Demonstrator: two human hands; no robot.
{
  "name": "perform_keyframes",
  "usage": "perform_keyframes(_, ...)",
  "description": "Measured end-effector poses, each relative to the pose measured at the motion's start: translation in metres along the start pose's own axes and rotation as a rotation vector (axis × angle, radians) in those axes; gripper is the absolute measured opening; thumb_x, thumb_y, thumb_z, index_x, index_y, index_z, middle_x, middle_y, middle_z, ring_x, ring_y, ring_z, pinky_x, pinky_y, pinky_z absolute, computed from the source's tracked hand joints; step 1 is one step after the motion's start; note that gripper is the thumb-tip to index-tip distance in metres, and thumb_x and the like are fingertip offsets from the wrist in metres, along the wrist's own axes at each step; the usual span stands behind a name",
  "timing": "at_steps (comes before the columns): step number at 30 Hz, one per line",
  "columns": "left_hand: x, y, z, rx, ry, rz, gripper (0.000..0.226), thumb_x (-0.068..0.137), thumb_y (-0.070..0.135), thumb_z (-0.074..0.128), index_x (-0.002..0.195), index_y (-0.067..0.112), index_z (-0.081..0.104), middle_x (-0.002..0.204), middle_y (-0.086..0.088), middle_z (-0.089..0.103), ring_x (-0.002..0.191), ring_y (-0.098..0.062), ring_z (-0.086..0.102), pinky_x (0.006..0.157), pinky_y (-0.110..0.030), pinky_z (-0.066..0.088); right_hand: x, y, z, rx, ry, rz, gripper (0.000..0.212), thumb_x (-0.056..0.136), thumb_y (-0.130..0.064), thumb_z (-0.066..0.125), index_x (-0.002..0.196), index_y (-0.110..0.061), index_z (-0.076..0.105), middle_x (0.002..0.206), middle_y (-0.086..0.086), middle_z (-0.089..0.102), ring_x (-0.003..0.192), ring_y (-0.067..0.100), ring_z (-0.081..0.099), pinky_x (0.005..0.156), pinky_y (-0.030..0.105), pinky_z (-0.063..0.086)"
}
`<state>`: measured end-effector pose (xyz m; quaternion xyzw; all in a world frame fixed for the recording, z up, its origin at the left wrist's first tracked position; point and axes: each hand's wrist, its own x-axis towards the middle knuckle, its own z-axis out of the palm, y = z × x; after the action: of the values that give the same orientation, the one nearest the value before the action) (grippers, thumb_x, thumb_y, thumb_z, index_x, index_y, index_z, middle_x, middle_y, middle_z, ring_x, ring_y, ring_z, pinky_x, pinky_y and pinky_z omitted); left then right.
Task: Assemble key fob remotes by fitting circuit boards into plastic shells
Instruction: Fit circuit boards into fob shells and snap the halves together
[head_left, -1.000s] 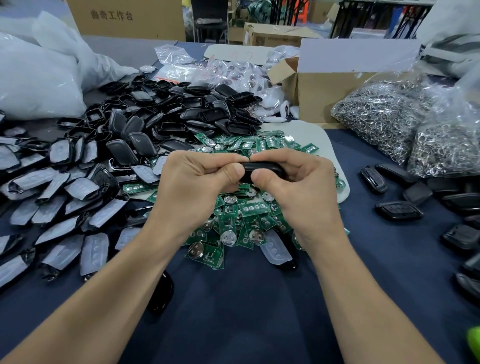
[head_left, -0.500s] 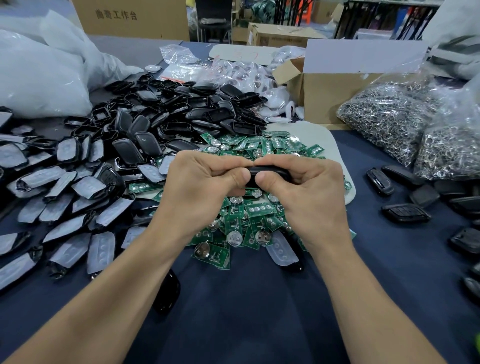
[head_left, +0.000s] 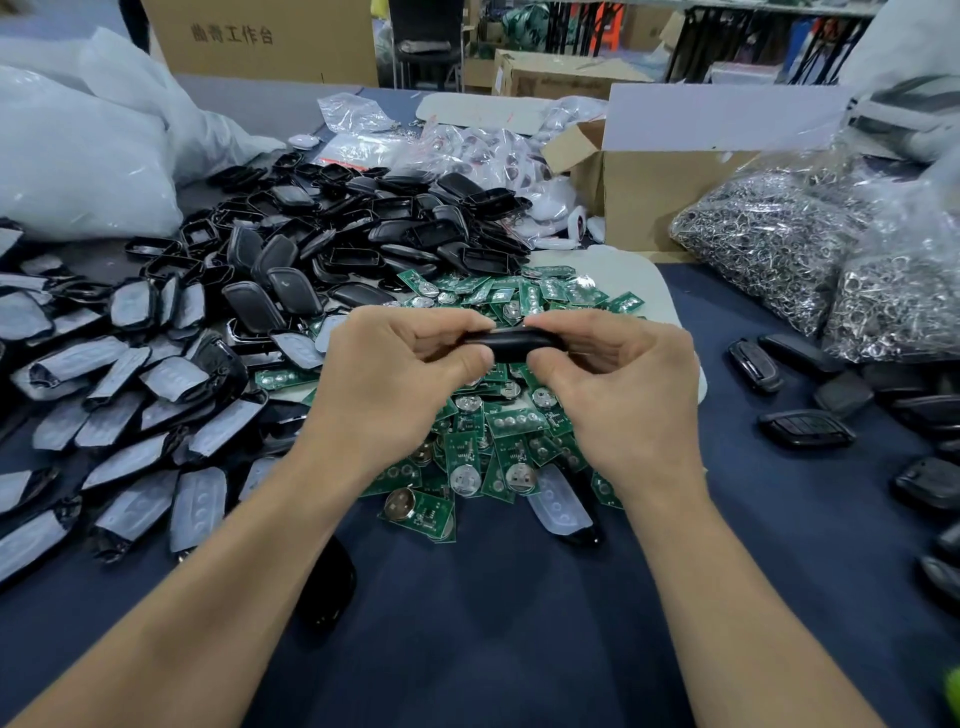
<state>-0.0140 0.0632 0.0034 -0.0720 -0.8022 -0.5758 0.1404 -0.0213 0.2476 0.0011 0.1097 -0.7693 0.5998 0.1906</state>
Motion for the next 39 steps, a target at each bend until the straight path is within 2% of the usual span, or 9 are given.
perform_keyframes(4,-0.002,0.000,0.004,0.009,-0.015,-0.001,0.040,0.078,0.016,0.090,0.102,0.046,0.079,0.092,0.023,0.078,0.087,-0.003,0.077,0.082,-0.030,0.064,-0.002,0.000,0.001,-0.019,-0.010,-0.026,0.030,0.077,-0.008,0.081,0.094,-0.033,0.082,0.087,-0.019,0.079,0.081,0.005,0.077,0.079,0.028,0.063)
perform_keyframes(8,0.000,-0.003,0.004,-0.054,-0.007,-0.007,0.034,0.080,0.018,0.088,0.100,0.044,0.080,0.092,0.018,0.080,0.091,-0.006,0.077,0.089,-0.037,0.061,-0.003,-0.001,0.002,-0.013,-0.019,-0.048,0.026,0.079,-0.013,0.080,0.098,-0.031,0.082,0.088,-0.020,0.079,0.082,0.003,0.076,0.079,0.025,0.062)
perform_keyframes(12,-0.001,0.000,0.007,-0.088,-0.037,0.015,0.030,0.080,0.024,0.085,0.098,0.047,0.080,0.092,0.017,0.080,0.092,-0.006,0.077,0.087,-0.034,0.061,-0.002,-0.003,0.003,0.039,-0.017,-0.048,0.021,0.079,-0.019,0.079,0.094,-0.033,0.082,0.085,-0.016,0.079,0.081,0.008,0.077,0.077,0.030,0.063)
perform_keyframes(16,-0.004,0.000,0.010,-0.111,-0.020,0.031,0.032,0.080,0.019,0.088,0.097,0.046,0.080,0.091,0.017,0.080,0.090,-0.006,0.077,0.083,-0.026,0.062,-0.001,-0.004,0.004,0.038,-0.059,-0.054,0.015,0.080,-0.020,0.080,0.088,-0.032,0.078,0.081,-0.013,0.078,0.077,0.011,0.076,0.071,0.026,0.061)
perform_keyframes(21,-0.006,0.002,0.010,-0.100,0.008,0.052,0.031,0.082,0.016,0.087,0.093,0.044,0.081,0.090,0.018,0.080,0.089,-0.005,0.077,0.080,-0.023,0.062,-0.001,-0.002,0.007,0.069,-0.089,-0.026,0.015,0.084,-0.017,0.076,0.090,-0.030,0.080,0.083,-0.007,0.079,0.080,0.018,0.076,0.075,0.045,0.063)
perform_keyframes(24,-0.006,0.006,0.011,-0.079,0.002,0.067,0.036,0.083,0.015,0.086,0.094,0.048,0.079,0.088,0.022,0.078,0.087,-0.001,0.077,0.079,-0.018,0.060,-0.002,-0.002,0.008,0.083,-0.066,-0.034,0.014,0.085,-0.017,0.076,0.091,-0.029,0.080,0.080,-0.005,0.079,0.076,0.022,0.076,0.070,0.048,0.062)
perform_keyframes(27,-0.006,0.007,0.011,-0.071,0.003,0.059,0.039,0.083,0.015,0.086,0.094,0.050,0.077,0.089,0.023,0.078,0.088,-0.001,0.076,0.081,-0.019,0.060,-0.002,-0.001,0.008,0.085,-0.056,-0.031,0.013,0.085,-0.016,0.077,0.090,-0.028,0.081,0.080,-0.007,0.079,0.077,0.020,0.076,0.071,0.046,0.062)
perform_keyframes(33,-0.006,0.005,0.010,-0.089,-0.006,0.002,0.030,0.081,0.012,0.087,0.094,0.039,0.081,0.087,0.015,0.080,0.086,-0.006,0.078,0.082,-0.026,0.063,-0.002,-0.001,0.007,0.126,-0.085,-0.004,0.019,0.083,-0.013,0.079,0.090,-0.030,0.081,0.082,-0.007,0.080,0.079,0.019,0.077,0.075,0.045,0.064)
perform_keyframes(39,-0.006,0.005,0.012,-0.112,0.041,-0.018,0.034,0.076,0.012,0.091,0.091,0.041,0.081,0.084,0.015,0.080,0.084,-0.008,0.078,0.081,-0.032,0.064,-0.002,-0.002,0.010,0.258,-0.082,0.015,0.026,0.081,-0.004,0.078,0.086,-0.028,0.083,0.083,-0.002,0.080,0.081,0.020,0.078,0.075,0.034,0.061)
